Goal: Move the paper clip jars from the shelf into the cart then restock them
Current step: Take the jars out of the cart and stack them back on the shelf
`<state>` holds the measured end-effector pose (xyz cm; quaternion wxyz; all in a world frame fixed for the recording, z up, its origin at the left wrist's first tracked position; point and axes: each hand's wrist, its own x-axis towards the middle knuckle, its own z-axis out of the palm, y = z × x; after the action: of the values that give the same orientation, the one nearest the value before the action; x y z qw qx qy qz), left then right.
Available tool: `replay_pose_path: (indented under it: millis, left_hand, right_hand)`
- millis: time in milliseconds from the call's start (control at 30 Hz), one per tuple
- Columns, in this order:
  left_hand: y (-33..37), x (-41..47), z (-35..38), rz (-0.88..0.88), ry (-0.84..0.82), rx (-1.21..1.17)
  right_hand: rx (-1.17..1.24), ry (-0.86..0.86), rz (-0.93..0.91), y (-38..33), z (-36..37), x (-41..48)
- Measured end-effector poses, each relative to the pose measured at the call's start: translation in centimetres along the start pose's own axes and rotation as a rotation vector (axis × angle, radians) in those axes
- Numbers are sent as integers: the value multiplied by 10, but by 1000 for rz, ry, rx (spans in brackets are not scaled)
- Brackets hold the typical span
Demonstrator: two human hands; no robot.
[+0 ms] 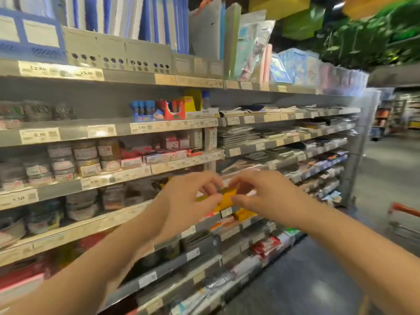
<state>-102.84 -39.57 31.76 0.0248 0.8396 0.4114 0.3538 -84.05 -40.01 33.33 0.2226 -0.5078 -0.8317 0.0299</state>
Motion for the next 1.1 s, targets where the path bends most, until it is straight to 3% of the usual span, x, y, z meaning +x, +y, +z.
replay_pose_path:
  millis: [100,333,567,733,1000,1100]
  left_hand:
    - [50,-12,56,15,-19,-56]
    - [188,-29,210,100,-225,-202]
    - [275,-32,333,182,-476,-376]
    - [280,-26,419,186,-662,-403]
    - [222,-27,561,69,-1007,-243]
    - [193,-49,609,-90,-1094,-182]
  right_hand:
    - [3,50,125,40,-16,-81]
    - [-90,-40,496,142,-47,-297]
    - [36,65,783,210,-29,-412]
    - [202,97,1055,263,16,-447]
    - [435,53,1411,345,127,-433]
    - [506,-1,1527,362,186,-430]
